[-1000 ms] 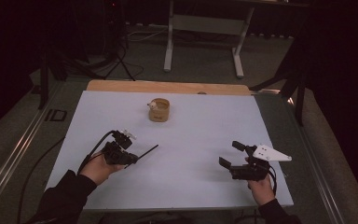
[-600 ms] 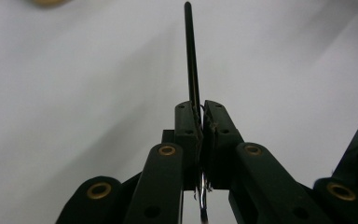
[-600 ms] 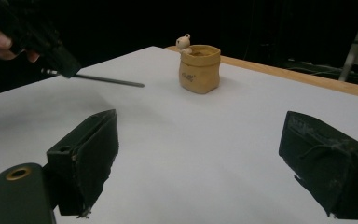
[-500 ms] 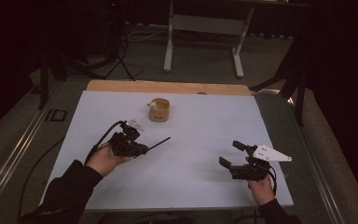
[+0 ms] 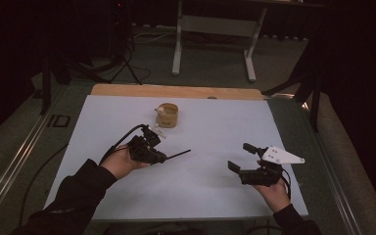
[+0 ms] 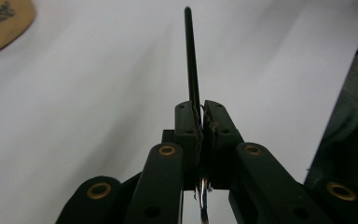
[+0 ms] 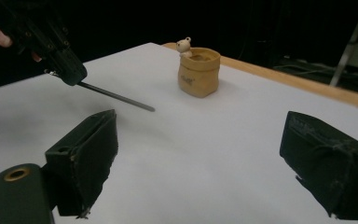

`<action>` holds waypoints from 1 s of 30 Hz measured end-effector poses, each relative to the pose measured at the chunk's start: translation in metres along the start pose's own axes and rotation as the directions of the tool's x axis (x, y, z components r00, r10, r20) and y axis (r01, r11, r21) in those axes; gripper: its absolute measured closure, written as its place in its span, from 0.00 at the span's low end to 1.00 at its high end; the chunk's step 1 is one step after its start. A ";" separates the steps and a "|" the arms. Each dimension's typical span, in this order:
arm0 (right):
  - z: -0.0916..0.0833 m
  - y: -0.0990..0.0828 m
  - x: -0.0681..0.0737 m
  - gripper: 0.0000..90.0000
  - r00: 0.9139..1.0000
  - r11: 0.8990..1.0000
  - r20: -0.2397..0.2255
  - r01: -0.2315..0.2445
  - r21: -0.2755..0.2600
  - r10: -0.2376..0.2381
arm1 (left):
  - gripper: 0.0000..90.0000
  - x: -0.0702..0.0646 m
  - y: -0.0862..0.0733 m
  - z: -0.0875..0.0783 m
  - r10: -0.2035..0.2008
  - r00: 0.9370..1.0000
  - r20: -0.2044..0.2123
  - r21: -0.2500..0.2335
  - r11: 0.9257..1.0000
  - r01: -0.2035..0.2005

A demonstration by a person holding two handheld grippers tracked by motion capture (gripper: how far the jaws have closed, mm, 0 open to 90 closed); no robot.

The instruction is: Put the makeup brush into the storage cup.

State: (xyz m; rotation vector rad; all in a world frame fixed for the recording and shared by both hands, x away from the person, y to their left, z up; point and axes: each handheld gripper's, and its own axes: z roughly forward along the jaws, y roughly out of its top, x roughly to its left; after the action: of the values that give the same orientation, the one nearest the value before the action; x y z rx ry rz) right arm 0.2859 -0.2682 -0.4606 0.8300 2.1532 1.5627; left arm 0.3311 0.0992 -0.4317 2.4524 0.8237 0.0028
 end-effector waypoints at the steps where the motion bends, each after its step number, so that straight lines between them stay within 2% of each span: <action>1: 0.002 0.003 0.001 0.12 1.000 1.000 0.002 0.028 0.008 -0.028 | 0.96 0.000 0.002 0.001 0.003 1.000 0.007 0.004 1.000 -0.003; 2: 0.003 0.006 0.003 0.12 0.999 0.999 0.018 0.049 0.014 -0.050 | 0.96 0.000 0.004 0.001 0.003 1.000 0.011 0.009 1.000 -0.003; 4: 0.004 0.008 0.004 0.12 0.998 0.998 0.021 0.065 0.019 -0.065 | 0.96 0.000 0.006 0.002 0.007 1.000 0.011 0.009 1.000 -0.007; 5: 0.006 0.011 0.005 0.13 0.996 0.996 0.021 0.087 0.024 -0.088 | 0.96 0.000 0.009 0.004 0.009 1.000 0.021 0.020 1.000 -0.009; 7: 0.009 0.017 0.009 0.14 0.986 0.986 0.044 0.158 0.044 -0.160 | 0.96 0.000 0.012 0.005 0.018 0.999 0.027 0.021 1.000 -0.018; 9: 0.013 0.023 0.013 0.15 0.971 0.972 0.064 0.228 0.065 -0.232 | 0.96 -0.002 0.016 0.007 0.027 0.999 0.032 0.021 0.999 -0.027; 12: 0.018 0.029 0.018 0.17 0.956 0.956 0.062 0.280 0.084 -0.286 | 0.96 -0.003 0.022 0.008 0.031 0.998 0.049 0.019 0.999 -0.032; 14: 0.022 0.031 0.020 0.24 0.941 0.940 0.055 0.327 0.097 -0.333 | 0.96 -0.004 0.026 0.008 0.040 0.998 0.052 0.022 0.999 -0.041; 15: 0.025 0.030 0.022 0.26 0.930 0.929 0.058 0.355 0.104 -0.362 | 0.96 -0.005 0.028 0.008 0.037 0.998 0.056 0.021 0.999 -0.038; 16: 0.025 0.030 0.022 0.26 0.930 0.929 0.058 0.355 0.104 -0.362 | 0.96 -0.005 0.028 0.008 0.037 0.998 0.056 0.021 0.999 -0.038; 17: 0.027 0.030 0.022 0.28 0.927 0.925 0.056 0.364 0.108 -0.372 | 0.96 -0.006 0.031 0.006 0.034 0.997 0.065 0.027 0.999 -0.036; 18: 0.033 0.028 0.024 0.35 0.914 0.908 0.039 0.396 0.135 -0.404 | 0.96 -0.007 0.033 0.006 0.032 0.997 0.063 0.027 0.999 -0.034; 19: 0.036 0.026 0.025 0.36 0.906 0.900 0.034 0.414 0.139 -0.422 | 0.96 -0.007 0.035 0.005 0.025 0.997 0.066 0.035 0.999 -0.027; 21: 0.040 0.023 0.028 0.41 0.900 0.891 0.017 0.428 0.152 -0.436 | 0.96 -0.006 0.038 0.004 0.015 0.998 0.066 0.039 0.999 -0.017; 22: 0.042 0.021 0.030 0.44 0.893 0.883 0.005 0.444 0.155 -0.450 | 0.96 -0.007 0.040 0.003 0.017 0.997 0.071 0.043 0.999 -0.020; 24: 0.046 0.017 0.034 0.48 0.876 0.864 -0.004 0.476 0.162 -0.482 | 0.96 -0.007 0.043 0.002 0.009 0.997 0.075 0.048 0.999 -0.012; 28: 0.054 0.011 0.042 0.54 0.849 0.836 -0.029 0.525 0.161 -0.527 | 0.96 -0.012 0.050 0.002 0.032 0.996 0.081 0.058 0.998 -0.037; 29: 0.055 0.009 0.044 0.55 0.838 0.824 -0.027 0.542 0.166 -0.545 | 0.96 -0.013 0.052 0.003 0.032 0.996 0.088 0.064 0.997 -0.038; 30: 0.057 0.007 0.047 0.58 0.830 0.817 -0.032 0.555 0.160 -0.557 | 0.96 -0.014 0.053 0.004 0.032 0.996 0.088 0.066 0.997 -0.038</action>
State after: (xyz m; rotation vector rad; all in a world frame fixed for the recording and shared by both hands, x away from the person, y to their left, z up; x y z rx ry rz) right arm 0.2855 -0.1947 -0.4701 0.2015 2.2540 1.0828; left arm 0.3497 0.0539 -0.4062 2.5112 0.7548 -0.1195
